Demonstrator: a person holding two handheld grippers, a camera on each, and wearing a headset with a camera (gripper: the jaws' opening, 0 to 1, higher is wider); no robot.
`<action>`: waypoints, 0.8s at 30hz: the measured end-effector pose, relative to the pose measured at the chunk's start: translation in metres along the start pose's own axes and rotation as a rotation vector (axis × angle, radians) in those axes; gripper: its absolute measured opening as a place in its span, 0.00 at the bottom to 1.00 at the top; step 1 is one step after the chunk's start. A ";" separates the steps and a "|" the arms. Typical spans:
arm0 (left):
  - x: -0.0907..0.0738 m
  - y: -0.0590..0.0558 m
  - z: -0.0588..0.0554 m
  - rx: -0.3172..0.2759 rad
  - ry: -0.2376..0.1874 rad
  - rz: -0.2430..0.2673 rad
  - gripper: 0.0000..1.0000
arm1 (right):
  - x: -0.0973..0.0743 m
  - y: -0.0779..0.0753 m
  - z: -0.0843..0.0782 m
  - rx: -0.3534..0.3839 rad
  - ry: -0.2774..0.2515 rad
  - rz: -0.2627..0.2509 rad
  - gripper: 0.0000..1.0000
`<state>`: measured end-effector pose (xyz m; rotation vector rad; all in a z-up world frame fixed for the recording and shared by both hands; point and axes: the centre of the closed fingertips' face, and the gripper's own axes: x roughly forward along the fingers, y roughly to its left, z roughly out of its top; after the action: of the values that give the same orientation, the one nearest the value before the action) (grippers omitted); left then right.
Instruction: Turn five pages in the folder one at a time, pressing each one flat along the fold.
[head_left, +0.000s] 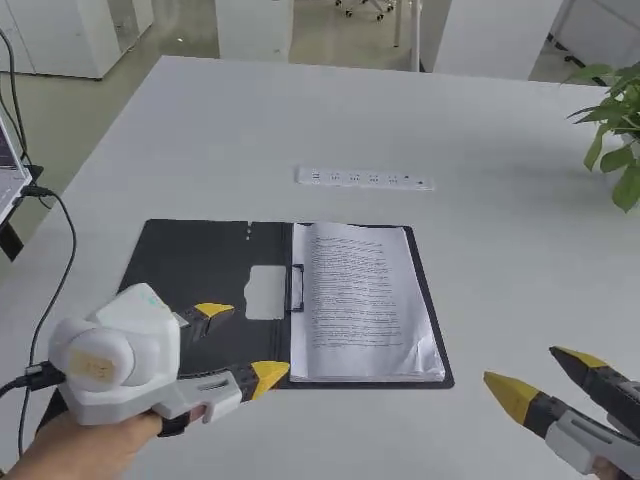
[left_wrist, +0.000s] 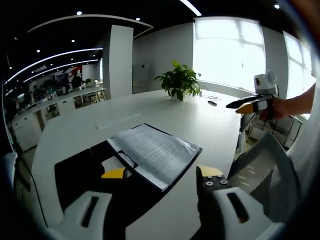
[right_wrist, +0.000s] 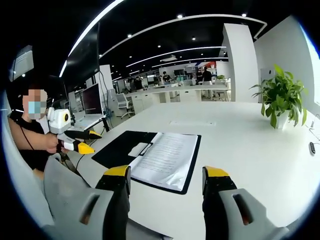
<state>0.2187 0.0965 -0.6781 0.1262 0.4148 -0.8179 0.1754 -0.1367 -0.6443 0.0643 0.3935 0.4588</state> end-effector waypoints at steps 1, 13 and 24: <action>0.009 -0.005 -0.001 0.006 0.005 -0.019 0.57 | -0.001 0.000 -0.001 0.001 0.001 -0.001 0.57; 0.097 -0.044 -0.001 0.078 0.071 -0.136 0.64 | -0.007 -0.001 -0.004 0.029 -0.002 -0.014 0.57; 0.157 -0.047 -0.017 0.077 0.132 -0.114 0.68 | -0.017 -0.007 -0.012 0.063 0.004 -0.034 0.57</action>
<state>0.2745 -0.0380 -0.7553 0.2309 0.5190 -0.9409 0.1597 -0.1504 -0.6508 0.1178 0.4125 0.4126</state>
